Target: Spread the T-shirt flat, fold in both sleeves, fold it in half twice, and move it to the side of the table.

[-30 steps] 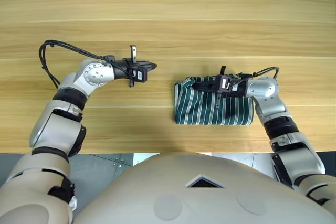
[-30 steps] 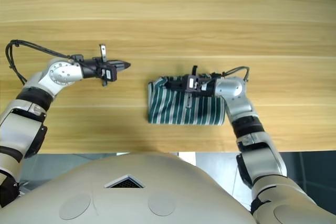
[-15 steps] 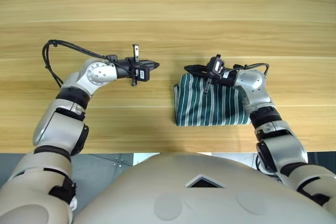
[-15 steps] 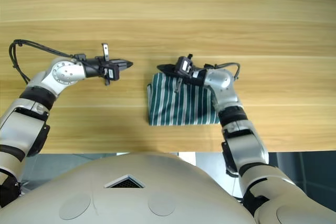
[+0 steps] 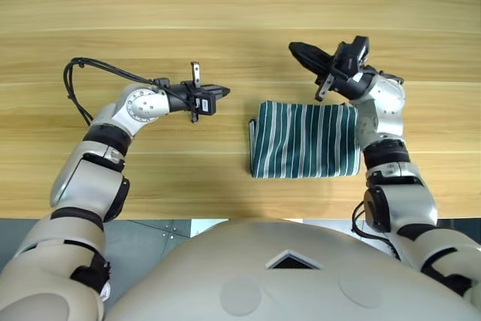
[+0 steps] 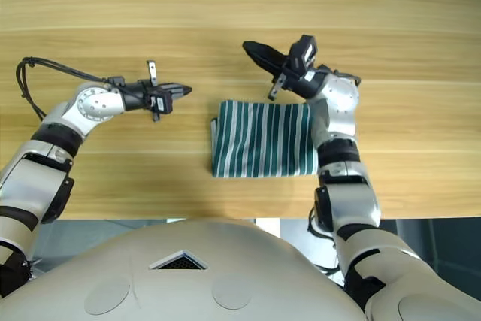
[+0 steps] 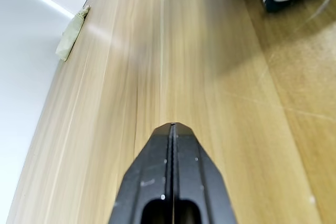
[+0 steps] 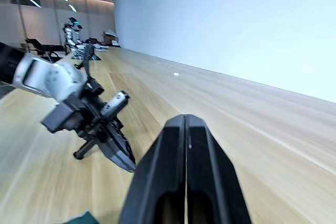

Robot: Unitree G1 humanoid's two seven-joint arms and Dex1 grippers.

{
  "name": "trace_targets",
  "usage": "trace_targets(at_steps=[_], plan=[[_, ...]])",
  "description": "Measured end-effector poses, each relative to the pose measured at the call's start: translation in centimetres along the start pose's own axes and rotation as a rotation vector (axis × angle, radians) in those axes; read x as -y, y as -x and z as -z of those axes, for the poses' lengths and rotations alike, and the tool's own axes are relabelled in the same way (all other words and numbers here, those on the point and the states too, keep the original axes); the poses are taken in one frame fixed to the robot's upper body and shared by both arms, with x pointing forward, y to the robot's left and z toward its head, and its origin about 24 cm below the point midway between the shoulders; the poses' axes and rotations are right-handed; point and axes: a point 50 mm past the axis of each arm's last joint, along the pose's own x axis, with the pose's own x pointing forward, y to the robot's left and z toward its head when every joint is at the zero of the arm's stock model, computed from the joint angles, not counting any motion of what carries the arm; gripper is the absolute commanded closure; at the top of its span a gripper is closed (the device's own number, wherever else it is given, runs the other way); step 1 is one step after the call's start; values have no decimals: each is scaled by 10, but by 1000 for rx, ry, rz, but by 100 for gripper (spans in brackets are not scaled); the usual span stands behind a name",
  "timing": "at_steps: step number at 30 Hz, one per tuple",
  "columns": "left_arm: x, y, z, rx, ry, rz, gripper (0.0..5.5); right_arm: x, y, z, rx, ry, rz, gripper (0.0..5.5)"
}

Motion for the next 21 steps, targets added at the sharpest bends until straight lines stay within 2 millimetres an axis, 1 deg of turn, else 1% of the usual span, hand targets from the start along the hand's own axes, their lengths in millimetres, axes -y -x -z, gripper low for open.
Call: trace_targets(at_steps=[1,2,4,5,6,7,10,12,13,16,19,21], plan=[[0,0,0,2,0,-1,550,-5,4,-2,-9,3,-41,547],[0,0,0,3,0,-1,550,-12,12,-3,-42,7,-101,547],[0,0,-1,6,-1,-1,550,-25,21,-2,-104,13,-211,547],[0,0,-1,6,-1,-1,550,-32,25,2,-144,6,-254,547],[0,0,-1,7,-1,0,550,-41,31,10,-226,-11,-323,547],[0,0,-1,6,-1,1,550,-47,38,16,-275,-32,-348,547],[1,0,-1,7,-1,2,550,-50,44,27,-380,-44,-379,547],[1,0,-1,7,0,1,550,-52,50,43,-497,-55,-374,547],[1,0,0,6,0,2,550,-51,50,46,-510,-41,-367,547],[2,0,0,4,2,5,550,-34,39,48,-563,82,-319,547],[2,0,0,4,3,5,550,-15,34,51,-620,177,-211,547],[2,0,0,3,4,5,550,1,33,52,-664,231,-79,547]])
